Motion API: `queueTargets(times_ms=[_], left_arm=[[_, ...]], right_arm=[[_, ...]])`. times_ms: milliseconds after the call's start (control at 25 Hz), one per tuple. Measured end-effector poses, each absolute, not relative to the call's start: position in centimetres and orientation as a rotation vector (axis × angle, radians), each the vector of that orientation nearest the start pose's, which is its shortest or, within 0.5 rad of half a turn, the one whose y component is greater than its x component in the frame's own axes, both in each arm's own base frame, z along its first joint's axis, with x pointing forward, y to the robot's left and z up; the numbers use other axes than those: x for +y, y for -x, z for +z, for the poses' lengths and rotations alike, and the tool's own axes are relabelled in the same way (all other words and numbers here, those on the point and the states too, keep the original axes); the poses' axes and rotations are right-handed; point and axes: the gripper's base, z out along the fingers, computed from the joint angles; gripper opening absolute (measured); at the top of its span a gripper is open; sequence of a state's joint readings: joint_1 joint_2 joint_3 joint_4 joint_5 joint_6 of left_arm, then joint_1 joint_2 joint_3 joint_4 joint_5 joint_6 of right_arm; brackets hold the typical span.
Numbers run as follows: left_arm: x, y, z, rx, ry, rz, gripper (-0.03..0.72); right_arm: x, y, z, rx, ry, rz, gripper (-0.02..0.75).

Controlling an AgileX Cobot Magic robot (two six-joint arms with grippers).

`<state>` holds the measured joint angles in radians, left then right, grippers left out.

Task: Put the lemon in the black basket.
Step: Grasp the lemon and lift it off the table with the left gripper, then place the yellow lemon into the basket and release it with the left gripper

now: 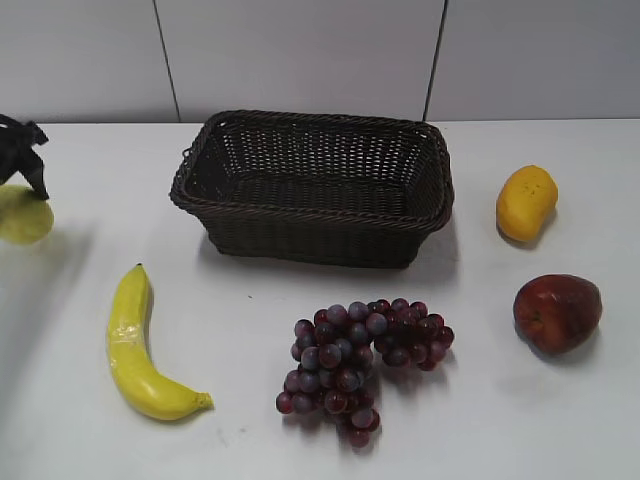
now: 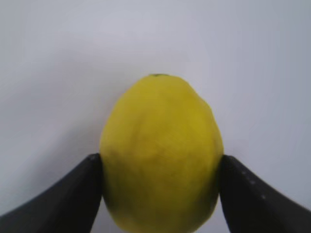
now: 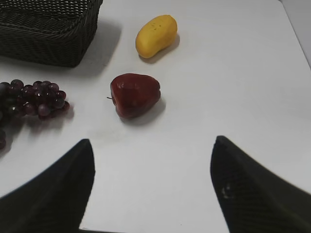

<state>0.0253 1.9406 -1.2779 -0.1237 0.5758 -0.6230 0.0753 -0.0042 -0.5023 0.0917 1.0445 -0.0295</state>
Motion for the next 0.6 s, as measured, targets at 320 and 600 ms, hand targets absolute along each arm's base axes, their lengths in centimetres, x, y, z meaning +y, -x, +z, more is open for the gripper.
queueTargets(times_ms=[320, 600], left_arm=[[-2.2, -42.5, 27.2, 2.421, 0.395, -0.279, 0.53], [-10.7, -43.0, 33.0, 2.275, -0.07, -0.338, 0.531]], right_arm=[[0.7, 0.6, 27.9, 2.018, 0.11, 0.138, 0.561], [0.7, 0.6, 27.9, 2.018, 0.11, 0.138, 0.561]])
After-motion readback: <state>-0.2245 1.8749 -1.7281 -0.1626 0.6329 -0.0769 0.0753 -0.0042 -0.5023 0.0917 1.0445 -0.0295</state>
